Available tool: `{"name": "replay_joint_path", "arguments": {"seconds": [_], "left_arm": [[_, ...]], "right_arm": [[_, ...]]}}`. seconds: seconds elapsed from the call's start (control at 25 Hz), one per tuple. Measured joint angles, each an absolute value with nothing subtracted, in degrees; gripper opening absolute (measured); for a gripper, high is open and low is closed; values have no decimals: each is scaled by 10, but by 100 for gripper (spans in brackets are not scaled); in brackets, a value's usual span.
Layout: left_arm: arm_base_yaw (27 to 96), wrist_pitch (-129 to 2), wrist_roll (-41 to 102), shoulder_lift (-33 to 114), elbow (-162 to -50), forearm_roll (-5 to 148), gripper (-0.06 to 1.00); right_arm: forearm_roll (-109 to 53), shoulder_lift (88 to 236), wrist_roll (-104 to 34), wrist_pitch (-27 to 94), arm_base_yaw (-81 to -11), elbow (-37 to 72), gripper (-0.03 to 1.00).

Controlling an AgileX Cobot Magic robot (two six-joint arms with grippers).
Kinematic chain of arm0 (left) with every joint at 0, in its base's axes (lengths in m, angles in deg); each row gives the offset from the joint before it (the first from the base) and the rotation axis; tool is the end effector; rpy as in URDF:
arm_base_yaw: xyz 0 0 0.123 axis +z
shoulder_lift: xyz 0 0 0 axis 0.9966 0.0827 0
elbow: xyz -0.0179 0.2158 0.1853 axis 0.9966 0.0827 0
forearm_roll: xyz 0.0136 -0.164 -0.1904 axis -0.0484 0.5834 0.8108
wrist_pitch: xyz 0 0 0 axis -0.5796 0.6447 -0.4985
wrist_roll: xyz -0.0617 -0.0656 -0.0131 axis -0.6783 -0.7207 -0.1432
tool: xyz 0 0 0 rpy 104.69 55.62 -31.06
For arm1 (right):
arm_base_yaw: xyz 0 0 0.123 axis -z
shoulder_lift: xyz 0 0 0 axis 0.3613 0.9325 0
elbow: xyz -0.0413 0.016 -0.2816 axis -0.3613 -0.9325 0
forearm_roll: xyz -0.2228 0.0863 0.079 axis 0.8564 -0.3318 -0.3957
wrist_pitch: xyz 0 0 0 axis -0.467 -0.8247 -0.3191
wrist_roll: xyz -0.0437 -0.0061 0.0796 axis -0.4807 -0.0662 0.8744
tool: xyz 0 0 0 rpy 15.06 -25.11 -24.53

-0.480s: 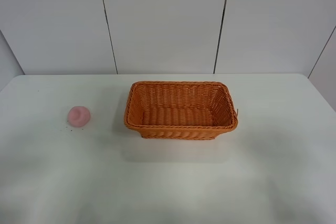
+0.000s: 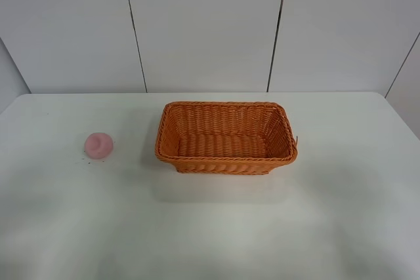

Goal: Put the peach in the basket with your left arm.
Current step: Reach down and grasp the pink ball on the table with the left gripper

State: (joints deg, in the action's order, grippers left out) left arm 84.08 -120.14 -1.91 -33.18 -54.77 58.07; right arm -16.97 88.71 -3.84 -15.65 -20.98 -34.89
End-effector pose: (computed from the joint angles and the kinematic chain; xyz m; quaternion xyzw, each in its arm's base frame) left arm -0.0051 0.0005 0.2764 0.0186 0.8506 0.0035 0.5254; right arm -0.0023 -0.0046 0.2775 0.0628 0.8416 0.0085 0.5363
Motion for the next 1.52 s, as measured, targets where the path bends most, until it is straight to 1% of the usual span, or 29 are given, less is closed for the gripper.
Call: {"name": "replay_joint_path", "arguments": {"seconds": [0.12,0.24,0.48,0.72,0.88,1.16,1.36,1.52], "left_arm": [[841,-1197,-3,-316,-562,581,85],[841,-1191,5,-253,-585,581,85],[841,-1166,7,-60,-635,581,85],[841,-1095,8,166,-697,581,85],[841,-1059,9,330,-770,581,85],[841,-1049,9,585,-940,587,85],[841,-1047,9,736,-1064,615,85],[841,-1047,9,825,-1128,624,85]], "right_arm": [[-170,887,-38,-157,-210,-349,69],[-170,887,-38,-157,-210,-349,69],[-170,887,-38,-157,-210,-349,69],[-170,887,-38,-157,-210,-349,69],[-170,887,-38,-157,-210,-349,69],[-170,887,-38,-157,-210,-349,69],[-170,887,-38,-157,-210,-349,69],[-170,887,-38,-157,-210,-349,69]]}}
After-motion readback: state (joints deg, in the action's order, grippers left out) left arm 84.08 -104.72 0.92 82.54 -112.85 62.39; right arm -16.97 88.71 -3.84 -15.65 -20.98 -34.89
